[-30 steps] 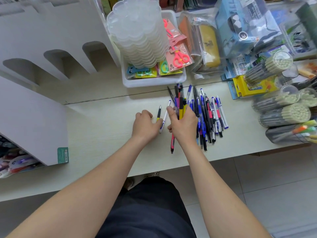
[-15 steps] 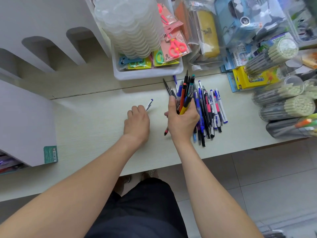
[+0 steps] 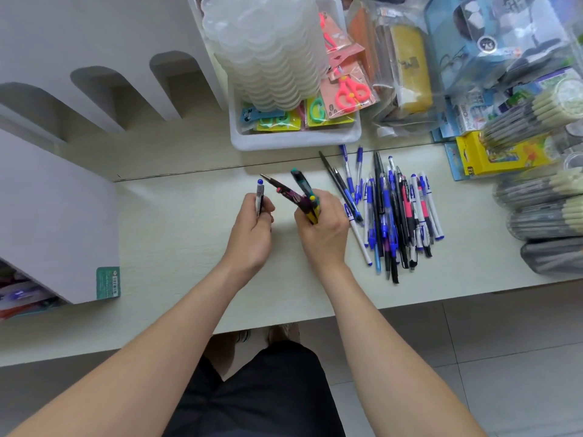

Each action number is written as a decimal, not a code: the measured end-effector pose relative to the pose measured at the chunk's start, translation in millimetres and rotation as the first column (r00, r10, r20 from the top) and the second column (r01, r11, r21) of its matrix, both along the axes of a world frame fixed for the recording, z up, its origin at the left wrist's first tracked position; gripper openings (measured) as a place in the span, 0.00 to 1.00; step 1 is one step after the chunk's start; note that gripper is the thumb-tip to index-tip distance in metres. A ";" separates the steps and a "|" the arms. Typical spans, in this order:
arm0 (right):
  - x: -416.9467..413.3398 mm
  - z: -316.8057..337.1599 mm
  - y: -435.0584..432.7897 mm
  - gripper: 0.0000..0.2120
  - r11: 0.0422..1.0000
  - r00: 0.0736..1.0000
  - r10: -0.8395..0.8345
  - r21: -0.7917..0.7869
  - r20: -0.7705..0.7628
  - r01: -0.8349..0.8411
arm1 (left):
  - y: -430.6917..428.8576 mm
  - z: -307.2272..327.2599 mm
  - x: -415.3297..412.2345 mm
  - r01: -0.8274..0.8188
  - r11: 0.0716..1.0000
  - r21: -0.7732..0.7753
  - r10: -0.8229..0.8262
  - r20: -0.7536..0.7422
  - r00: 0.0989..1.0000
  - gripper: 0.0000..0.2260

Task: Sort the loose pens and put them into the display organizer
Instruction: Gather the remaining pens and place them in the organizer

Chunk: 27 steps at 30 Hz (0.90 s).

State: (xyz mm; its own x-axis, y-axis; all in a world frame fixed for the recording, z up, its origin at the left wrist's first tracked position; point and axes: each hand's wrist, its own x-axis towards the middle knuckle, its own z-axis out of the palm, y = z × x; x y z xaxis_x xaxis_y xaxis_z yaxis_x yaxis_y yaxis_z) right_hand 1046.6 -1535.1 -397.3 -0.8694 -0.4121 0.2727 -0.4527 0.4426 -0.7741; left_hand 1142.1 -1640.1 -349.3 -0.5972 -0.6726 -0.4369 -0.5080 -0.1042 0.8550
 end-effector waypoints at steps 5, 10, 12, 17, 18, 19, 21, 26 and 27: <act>4.6 51.9 -9.0 0.09 0.996 0.927 0.035 -0.085 0.374 -0.003 | -0.4 25.5 -8.8 -0.072 0.971 0.226 0.091 -0.074 0.993 0.10; 17.4 103.1 -0.4 0.36 0.950 0.660 0.307 -0.173 0.686 -0.261 | 1.9 52.5 -10.6 0.062 0.904 0.423 0.030 -0.208 0.978 0.28; 19.9 112.5 5.9 0.48 0.928 0.620 0.335 -0.136 0.709 -0.346 | 3.3 60.8 -7.0 0.076 0.893 0.444 -0.011 -0.146 0.989 0.23; 25.9 136.9 6.4 0.57 0.857 0.648 0.293 0.107 0.702 -0.503 | 6.8 76.0 1.7 -0.007 0.751 0.660 0.048 -0.045 0.998 0.19; 26.2 141.7 5.0 0.57 0.845 0.652 0.285 0.137 0.703 -0.517 | 7.3 79.0 2.1 -0.032 0.740 0.672 0.073 -0.033 0.997 0.17; 24.8 147.3 4.0 0.56 0.836 0.644 0.280 0.149 0.711 -0.528 | 7.7 82.7 2.0 -0.059 0.736 0.674 0.098 -0.020 0.995 0.14; 19.6 161.3 3.4 0.48 0.836 0.590 0.279 0.110 0.757 -0.537 | 9.4 90.8 0.4 -0.111 0.752 0.650 0.144 0.002 0.990 0.09; 13.7 186.0 4.3 0.25 0.930 0.280 0.355 -0.305 0.892 -0.207 | 6.9 118.7 -10.5 -0.266 0.769 0.581 0.370 -0.066 0.926 0.10; 13.4 189.3 3.1 0.20 0.923 0.274 0.384 -0.354 0.882 -0.153 | 6.2 124.4 -12.1 -0.290 0.773 0.565 0.400 -0.079 0.913 0.11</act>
